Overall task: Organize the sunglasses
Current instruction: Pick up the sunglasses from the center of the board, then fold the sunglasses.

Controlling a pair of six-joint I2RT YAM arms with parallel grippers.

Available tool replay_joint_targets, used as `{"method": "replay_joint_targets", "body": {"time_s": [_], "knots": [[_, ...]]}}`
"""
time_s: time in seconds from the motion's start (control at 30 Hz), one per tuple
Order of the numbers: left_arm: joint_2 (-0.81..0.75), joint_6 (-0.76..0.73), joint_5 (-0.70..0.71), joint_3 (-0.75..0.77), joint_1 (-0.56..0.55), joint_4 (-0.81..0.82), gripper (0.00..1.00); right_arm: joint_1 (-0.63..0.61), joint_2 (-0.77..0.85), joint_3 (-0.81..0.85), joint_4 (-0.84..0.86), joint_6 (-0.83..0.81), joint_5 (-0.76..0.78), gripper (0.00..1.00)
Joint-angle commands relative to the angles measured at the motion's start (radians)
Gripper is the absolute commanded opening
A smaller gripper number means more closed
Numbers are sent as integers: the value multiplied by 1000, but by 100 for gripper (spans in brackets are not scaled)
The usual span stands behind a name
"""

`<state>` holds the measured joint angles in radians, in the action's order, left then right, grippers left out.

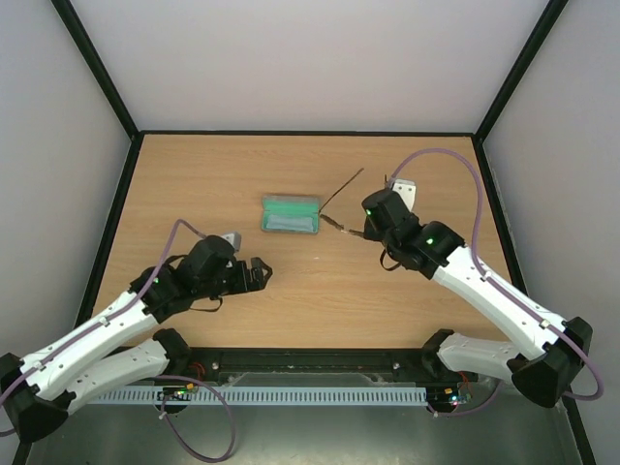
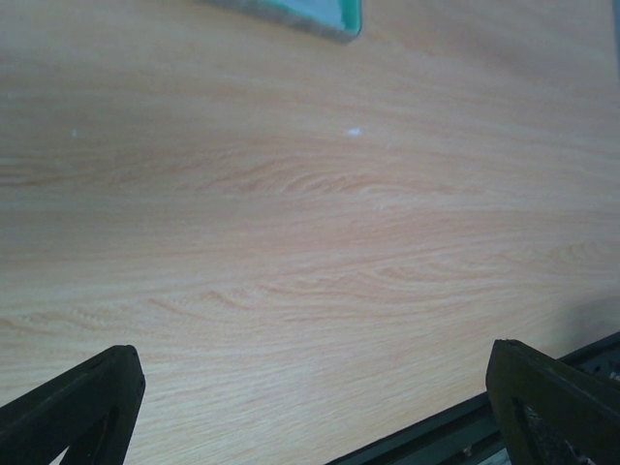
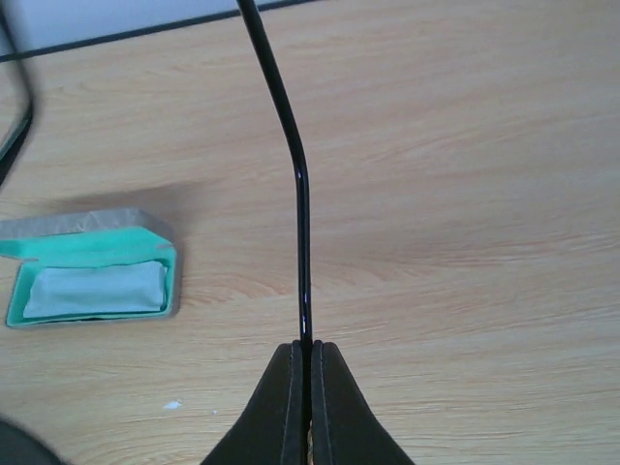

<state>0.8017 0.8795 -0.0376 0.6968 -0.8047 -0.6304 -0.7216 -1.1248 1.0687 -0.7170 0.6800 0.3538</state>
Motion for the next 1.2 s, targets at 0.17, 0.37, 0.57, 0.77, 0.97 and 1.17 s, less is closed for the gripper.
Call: {"method": "replay_joint_targets", "body": {"time_s": [0.17, 0.37, 0.57, 0.77, 0.97, 1.17], "knots": [[10, -6, 125, 224, 11, -154, 100, -103, -9, 166, -111, -149, 149, 1], [73, -34, 130, 326, 17, -199, 100, -114, 63, 128, 8, -184, 3, 1], [159, -88, 166, 389, 37, -208, 100, -128, 121, 37, 76, -231, -161, 1], [265, -140, 205, 438, 54, -182, 100, -162, 120, -15, 64, -237, -206, 1], [381, -198, 177, 464, 67, -119, 99, -165, 120, -13, 50, -249, -226, 1], [502, -208, 101, 500, -11, -17, 99, -164, 91, -8, 48, -246, -223, 1]]}}
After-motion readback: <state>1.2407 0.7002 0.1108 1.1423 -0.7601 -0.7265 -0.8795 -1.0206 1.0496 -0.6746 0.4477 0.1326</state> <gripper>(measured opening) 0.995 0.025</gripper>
